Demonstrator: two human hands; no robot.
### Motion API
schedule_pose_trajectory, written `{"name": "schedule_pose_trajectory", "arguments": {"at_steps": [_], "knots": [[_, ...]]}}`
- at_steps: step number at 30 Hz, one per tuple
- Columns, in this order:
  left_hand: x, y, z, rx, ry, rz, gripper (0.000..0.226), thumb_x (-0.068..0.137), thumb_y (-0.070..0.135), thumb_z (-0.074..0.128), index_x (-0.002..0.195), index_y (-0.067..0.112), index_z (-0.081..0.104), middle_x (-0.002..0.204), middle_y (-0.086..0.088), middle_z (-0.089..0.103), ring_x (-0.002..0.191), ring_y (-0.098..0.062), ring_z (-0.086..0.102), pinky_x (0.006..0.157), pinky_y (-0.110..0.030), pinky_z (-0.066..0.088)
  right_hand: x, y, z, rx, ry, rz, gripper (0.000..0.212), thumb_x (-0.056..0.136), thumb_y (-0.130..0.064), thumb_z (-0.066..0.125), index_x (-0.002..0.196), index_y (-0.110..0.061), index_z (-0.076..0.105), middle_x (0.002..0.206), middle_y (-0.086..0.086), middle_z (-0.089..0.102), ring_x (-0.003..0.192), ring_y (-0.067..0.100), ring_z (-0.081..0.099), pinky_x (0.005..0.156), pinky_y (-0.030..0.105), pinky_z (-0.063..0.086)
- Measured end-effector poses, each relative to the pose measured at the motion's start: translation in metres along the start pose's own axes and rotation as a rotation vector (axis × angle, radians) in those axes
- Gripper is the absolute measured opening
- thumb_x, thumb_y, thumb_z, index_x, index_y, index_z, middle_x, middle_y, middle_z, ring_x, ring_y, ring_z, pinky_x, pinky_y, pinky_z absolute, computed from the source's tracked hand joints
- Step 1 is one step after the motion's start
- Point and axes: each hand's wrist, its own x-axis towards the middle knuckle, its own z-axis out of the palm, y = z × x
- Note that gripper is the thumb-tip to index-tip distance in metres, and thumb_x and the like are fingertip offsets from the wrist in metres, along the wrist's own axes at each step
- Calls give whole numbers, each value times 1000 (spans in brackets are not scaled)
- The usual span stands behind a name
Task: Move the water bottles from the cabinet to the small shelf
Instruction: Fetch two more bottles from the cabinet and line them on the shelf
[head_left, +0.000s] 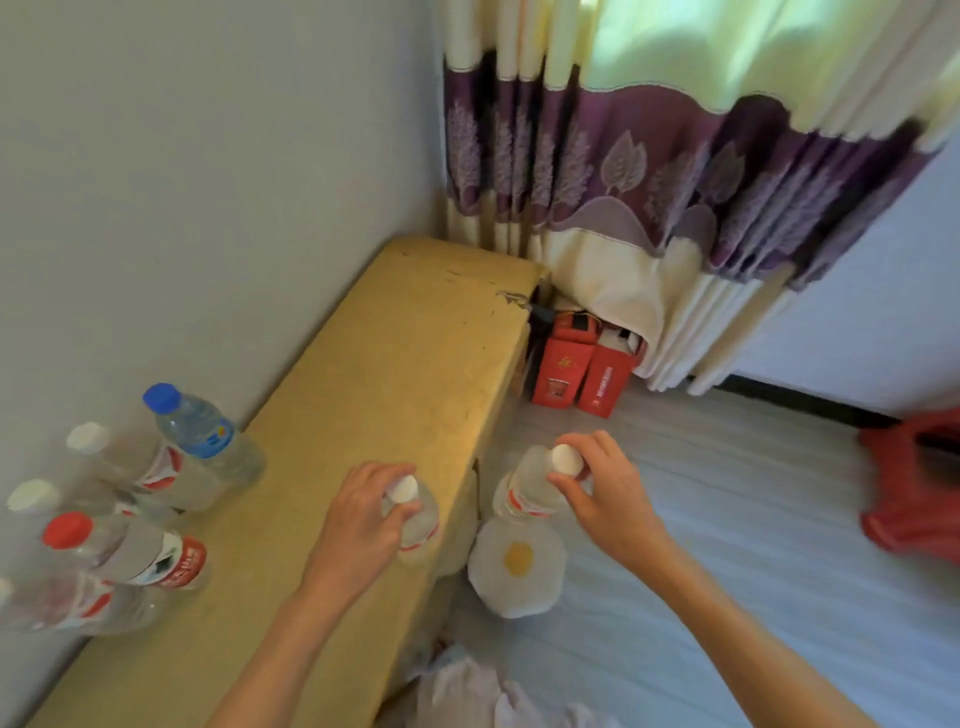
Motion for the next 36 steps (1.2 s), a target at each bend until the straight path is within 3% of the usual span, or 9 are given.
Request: {"name": "schedule_pose_trajectory", "arguments": {"at_steps": [2, 6, 10, 14, 20, 24, 27, 32, 36], "knots": [[1, 39, 25, 2, -51, 65, 32, 69, 3, 72, 99, 9, 65, 92, 2, 54, 87, -17, 50, 74, -13, 29, -33, 26, -35, -9, 79, 59, 24, 80, -9, 66, 102, -7, 58, 92, -2, 46, 78, 14, 45, 73, 2, 32], [-8, 126, 85, -63, -142, 217, 31, 70, 5, 70, 99, 12, 64, 94, 3, 56, 88, -16, 52, 77, -16, 32, -104, 81, -105, -43, 219, 160, 26, 80, -11, 64, 105, -8, 58, 96, 1, 52, 80, 16, 47, 74, 12, 34], [-26, 212, 156, -99, -232, 344, 34, 70, -1, 71, 100, 12, 63, 97, 2, 57, 92, -15, 52, 79, -14, 30, -180, 132, -177, -104, 335, 263, 29, 80, -26, 52, 100, -6, 58, 92, 9, 60, 81, 13, 43, 73, 18, 35], [-50, 298, 223, -147, -402, 470, 33, 70, -1, 72, 99, 11, 64, 94, 0, 59, 84, -16, 52, 76, -21, 35, -258, 171, -242, -134, 459, 416, 35, 79, -29, 47, 101, -4, 58, 91, 11, 61, 83, 13, 41, 76, 18, 33], [-81, 428, 328, -160, -652, 723, 35, 64, -1, 77, 97, 7, 66, 87, -4, 61, 78, -7, 49, 74, -1, 31, -367, 226, -316, -167, 703, 720, 33, 78, -23, 54, 106, -6, 58, 100, 11, 60, 94, 30, 53, 82, 23, 36], [-109, 510, 401, -165, -793, 825, 37, 65, 2, 77, 100, 11, 66, 88, -1, 61, 79, -18, 55, 70, -8, 34, -429, 264, -356, -184, 841, 893, 34, 76, -19, 57, 106, -3, 59, 100, 14, 61, 96, 32, 54, 85, 17, 31], [-129, 566, 459, -157, -871, 903, 37, 67, 4, 76, 101, 15, 66, 87, 3, 59, 80, -18, 54, 71, -5, 35, -471, 297, -385, -185, 935, 1010, 36, 78, -23, 54, 108, -4, 58, 103, 11, 59, 100, 28, 51, 85, 14, 29], [-160, 665, 553, -156, -1020, 1027, 36, 70, 6, 74, 104, 15, 65, 95, 2, 60, 85, -19, 54, 77, -24, 37, -531, 357, -443, -208, 1044, 1156, 29, 82, -12, 62, 110, -4, 57, 105, 11, 57, 98, 29, 52, 84, 15, 30], [-191, 743, 616, -148, -1132, 1136, 38, 69, 5, 74, 105, 15, 65, 95, 2, 58, 84, -19, 53, 77, -27, 38, -572, 392, -493, -206, 1144, 1251, 30, 83, -11, 62, 112, -6, 56, 106, 8, 55, 97, 27, 52, 86, 18, 32]]}}
